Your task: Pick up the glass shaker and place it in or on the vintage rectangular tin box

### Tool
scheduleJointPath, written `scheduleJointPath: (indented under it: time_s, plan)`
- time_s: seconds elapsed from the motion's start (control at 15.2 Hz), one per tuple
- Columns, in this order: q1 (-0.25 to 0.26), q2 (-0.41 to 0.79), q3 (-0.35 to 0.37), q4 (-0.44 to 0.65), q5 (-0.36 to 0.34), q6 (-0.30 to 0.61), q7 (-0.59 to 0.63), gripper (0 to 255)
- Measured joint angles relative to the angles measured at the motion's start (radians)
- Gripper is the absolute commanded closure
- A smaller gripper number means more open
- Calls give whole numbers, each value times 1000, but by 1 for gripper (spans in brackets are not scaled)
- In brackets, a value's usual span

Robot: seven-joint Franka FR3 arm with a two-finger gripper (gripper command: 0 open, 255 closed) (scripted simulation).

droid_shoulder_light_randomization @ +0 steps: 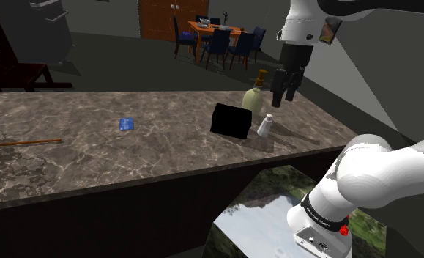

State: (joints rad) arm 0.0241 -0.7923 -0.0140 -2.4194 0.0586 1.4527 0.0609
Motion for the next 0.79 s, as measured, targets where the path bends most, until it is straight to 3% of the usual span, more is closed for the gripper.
scheduleJointPath:
  time_s: [0.26,0.79]
  plan:
    - [-16,-3,-43,-41,-35,50,-51,0]
    - [-73,72,-206,-124,-147,258,-233,0]
